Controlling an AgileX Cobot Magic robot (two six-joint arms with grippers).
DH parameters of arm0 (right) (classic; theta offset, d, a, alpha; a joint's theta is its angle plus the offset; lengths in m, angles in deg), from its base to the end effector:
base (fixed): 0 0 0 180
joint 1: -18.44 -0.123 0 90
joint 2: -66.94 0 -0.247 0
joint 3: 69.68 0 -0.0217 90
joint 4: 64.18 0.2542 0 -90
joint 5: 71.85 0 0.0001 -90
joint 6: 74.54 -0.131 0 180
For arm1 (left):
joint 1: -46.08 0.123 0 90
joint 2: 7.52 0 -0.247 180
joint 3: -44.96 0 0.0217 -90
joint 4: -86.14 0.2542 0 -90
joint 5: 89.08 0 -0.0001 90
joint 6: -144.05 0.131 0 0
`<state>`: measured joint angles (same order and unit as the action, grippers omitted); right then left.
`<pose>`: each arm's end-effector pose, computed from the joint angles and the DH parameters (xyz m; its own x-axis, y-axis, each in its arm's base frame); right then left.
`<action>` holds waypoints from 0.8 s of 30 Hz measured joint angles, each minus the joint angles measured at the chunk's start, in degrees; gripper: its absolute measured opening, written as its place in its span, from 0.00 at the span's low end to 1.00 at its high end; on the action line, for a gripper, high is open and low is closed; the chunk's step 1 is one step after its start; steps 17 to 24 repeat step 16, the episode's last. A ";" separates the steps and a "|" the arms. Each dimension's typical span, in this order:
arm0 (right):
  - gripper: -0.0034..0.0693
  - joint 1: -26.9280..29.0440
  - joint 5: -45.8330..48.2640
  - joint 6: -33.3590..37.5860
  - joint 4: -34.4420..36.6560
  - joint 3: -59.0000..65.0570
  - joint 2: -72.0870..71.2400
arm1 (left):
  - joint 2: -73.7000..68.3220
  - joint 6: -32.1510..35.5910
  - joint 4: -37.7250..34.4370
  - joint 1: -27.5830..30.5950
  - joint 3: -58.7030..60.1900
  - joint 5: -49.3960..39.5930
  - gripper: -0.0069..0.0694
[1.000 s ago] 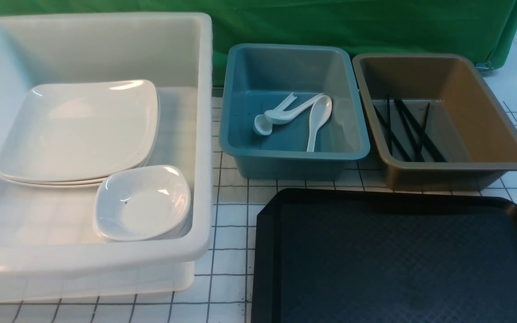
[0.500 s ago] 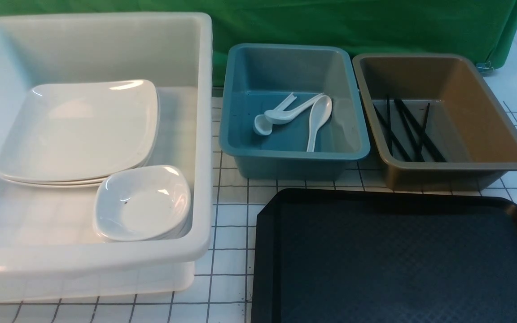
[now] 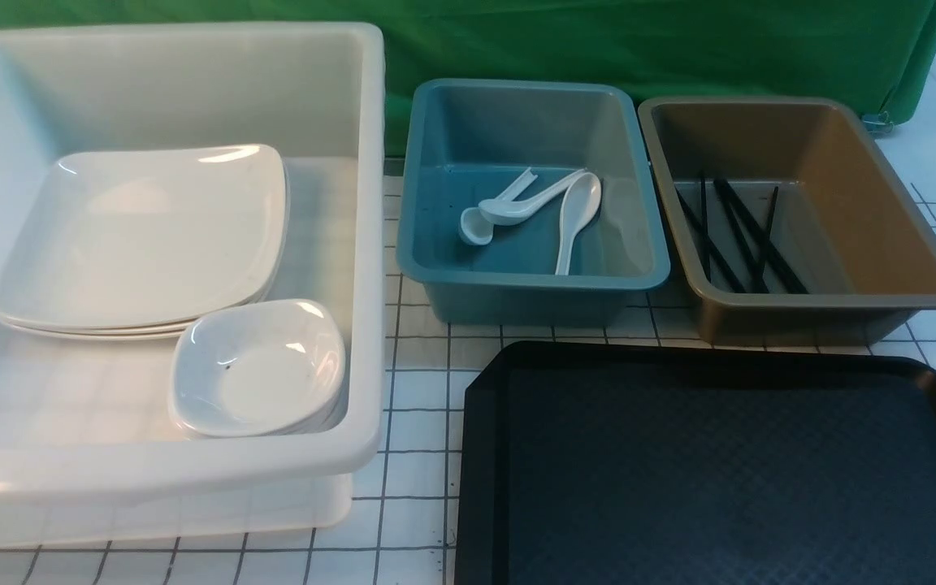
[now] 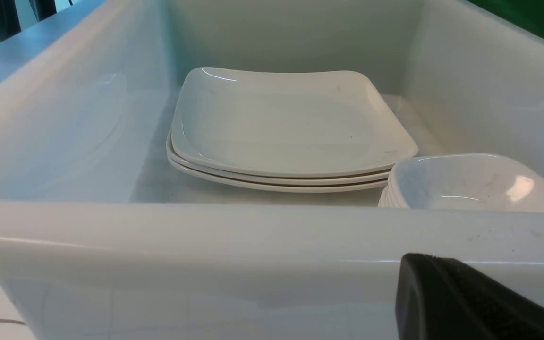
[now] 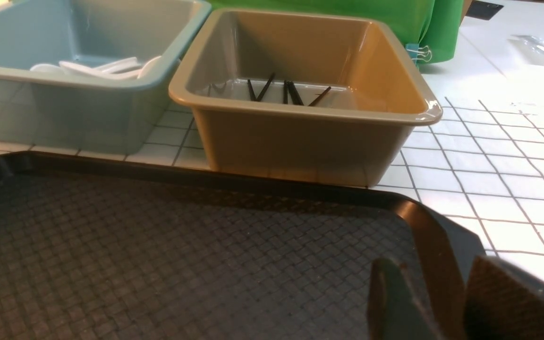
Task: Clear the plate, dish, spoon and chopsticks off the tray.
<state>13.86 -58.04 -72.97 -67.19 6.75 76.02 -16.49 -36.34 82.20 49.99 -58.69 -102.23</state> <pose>0.1368 0.0093 0.1822 -0.1553 -0.0910 -0.9837 -0.0799 0.9936 -0.0793 0.1370 0.0073 0.1846 -0.1421 -0.0836 -0.9863 -0.0634 0.9952 -0.0752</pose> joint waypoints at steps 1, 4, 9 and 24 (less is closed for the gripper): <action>0.38 0.00 0.00 0.00 0.00 0.00 0.00 | 0.00 0.39 0.13 0.00 0.00 0.00 0.10; 0.38 0.00 0.00 0.00 0.00 0.00 0.00 | 0.00 0.02 0.25 0.00 0.00 0.01 0.10; 0.38 0.00 0.00 0.00 0.00 0.00 0.00 | 0.00 0.02 0.47 0.00 0.00 0.01 0.10; 0.38 0.00 0.00 0.00 0.00 0.00 0.00 | 0.00 0.02 0.60 0.00 0.00 0.05 0.10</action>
